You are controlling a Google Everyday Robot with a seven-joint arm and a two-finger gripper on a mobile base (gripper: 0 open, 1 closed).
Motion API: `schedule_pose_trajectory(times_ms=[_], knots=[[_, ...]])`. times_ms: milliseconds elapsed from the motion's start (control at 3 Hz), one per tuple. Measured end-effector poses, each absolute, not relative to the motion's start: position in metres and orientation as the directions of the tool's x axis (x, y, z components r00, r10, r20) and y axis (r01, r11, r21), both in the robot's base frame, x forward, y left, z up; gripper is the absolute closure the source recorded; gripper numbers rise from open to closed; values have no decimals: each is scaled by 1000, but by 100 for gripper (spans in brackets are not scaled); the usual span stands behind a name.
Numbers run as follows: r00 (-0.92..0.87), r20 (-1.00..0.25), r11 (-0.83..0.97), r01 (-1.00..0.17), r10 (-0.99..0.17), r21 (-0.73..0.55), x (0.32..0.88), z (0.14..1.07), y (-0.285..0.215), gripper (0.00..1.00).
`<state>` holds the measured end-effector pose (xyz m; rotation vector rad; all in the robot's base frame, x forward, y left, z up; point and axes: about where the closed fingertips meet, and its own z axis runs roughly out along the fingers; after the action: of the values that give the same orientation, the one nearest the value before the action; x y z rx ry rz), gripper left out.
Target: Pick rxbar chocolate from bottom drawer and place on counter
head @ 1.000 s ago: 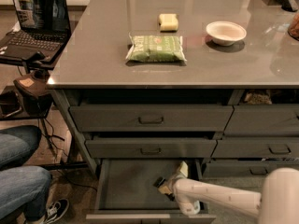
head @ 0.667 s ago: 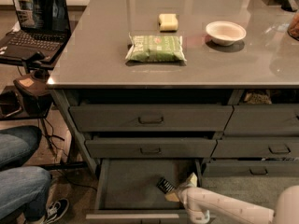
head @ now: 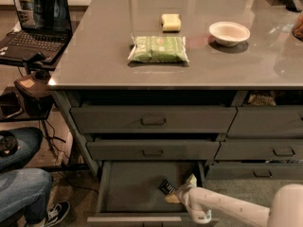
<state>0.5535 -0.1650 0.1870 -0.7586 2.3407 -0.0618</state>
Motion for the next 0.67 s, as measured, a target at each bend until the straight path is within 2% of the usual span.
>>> schedule_pose_trajectory(times_ms=[333,667], knots=[[-614,-584,815,-559,-530,-152,564,142,-151,0],[-588,-624,810,-573,-515,-128,583,150,-147,0]])
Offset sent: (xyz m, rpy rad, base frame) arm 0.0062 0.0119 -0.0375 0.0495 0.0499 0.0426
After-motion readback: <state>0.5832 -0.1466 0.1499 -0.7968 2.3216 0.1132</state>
